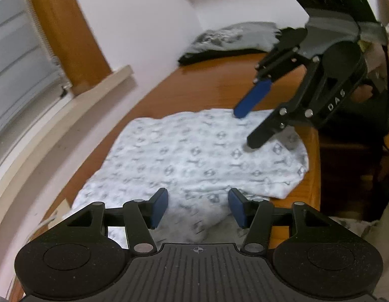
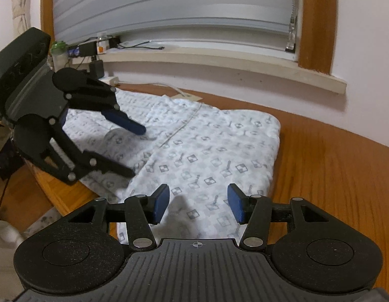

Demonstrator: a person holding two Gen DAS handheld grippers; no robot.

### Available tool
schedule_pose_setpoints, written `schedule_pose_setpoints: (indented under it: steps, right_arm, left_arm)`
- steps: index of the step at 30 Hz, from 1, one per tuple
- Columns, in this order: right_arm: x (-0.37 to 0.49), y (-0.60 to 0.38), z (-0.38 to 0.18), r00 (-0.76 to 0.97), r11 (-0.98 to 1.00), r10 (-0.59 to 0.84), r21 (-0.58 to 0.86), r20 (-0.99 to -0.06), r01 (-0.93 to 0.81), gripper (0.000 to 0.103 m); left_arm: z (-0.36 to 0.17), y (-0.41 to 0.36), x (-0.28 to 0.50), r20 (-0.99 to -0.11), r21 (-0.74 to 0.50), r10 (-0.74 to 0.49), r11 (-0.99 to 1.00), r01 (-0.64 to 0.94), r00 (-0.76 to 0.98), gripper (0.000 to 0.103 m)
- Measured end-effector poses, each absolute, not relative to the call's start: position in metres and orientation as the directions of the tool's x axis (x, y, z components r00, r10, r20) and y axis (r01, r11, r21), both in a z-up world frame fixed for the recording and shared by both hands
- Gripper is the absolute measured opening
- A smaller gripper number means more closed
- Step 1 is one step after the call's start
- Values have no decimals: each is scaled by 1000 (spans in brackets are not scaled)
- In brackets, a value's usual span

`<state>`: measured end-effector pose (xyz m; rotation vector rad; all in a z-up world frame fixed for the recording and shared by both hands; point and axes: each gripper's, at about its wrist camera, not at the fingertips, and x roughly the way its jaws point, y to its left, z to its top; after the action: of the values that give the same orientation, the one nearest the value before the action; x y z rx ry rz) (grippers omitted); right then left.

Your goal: Fold clothes

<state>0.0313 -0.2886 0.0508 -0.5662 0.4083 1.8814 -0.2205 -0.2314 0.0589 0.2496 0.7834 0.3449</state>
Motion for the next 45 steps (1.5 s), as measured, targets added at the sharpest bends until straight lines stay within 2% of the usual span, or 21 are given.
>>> schedule_pose_setpoints:
  steps: [8, 13, 15, 16, 17, 19, 25, 30, 34, 40, 41, 45]
  right_arm:
    - [41, -295, 50, -297, -347, 775, 17, -558, -938, 52]
    - [38, -296, 47, -310, -357, 773, 24, -554, -934, 52]
    - [36, -297, 48, -321, -365, 773, 29, -548, -930, 52]
    - [35, -298, 49, -328, -370, 772, 35, -545, -928, 52]
    - [35, -299, 51, -334, -374, 771, 38, -543, -926, 52]
    - [35, -302, 53, -341, -384, 770, 35, -539, -923, 52]
    - [34, -308, 60, -377, -422, 760, 39, -529, -906, 49]
    - [27, -305, 68, -443, -482, 742, 59, -502, -874, 31]
    - [7, -288, 61, -419, -496, 739, -5, -527, -869, 27]
    - [-14, -265, 32, -383, -489, 727, -38, -570, -871, 29]
    - [-13, -266, 30, -385, -489, 726, -34, -570, -871, 34]
    - [5, -285, 41, -387, -454, 755, 4, -529, -891, 35]
  left_arm:
    - [55, -233, -218, -686, 374, 376, 916, -142, 623, 60]
    - [52, -233, -207, -673, 382, 383, 913, -147, 633, 58]
    - [53, -232, -203, -657, 380, 381, 913, -150, 651, 41]
    - [54, -232, -202, -649, 378, 379, 913, -153, 660, 25]
    - [58, -230, -202, -638, 360, 374, 918, -169, 674, 15]
    - [64, -227, -204, -613, 322, 364, 925, -199, 701, 12]
    - [94, -209, -216, -521, 221, 386, 923, -316, 761, 10]
    - [110, -200, -220, -485, 198, 410, 912, -360, 772, 10]
    - [108, -200, -224, -481, 168, 398, 916, -364, 781, 10]
    - [86, -209, -232, -501, 115, 350, 933, -340, 792, 10]
    - [82, -210, -234, -504, 106, 342, 936, -336, 793, 10]
    - [68, -217, -239, -514, 79, 317, 943, -324, 797, 11]
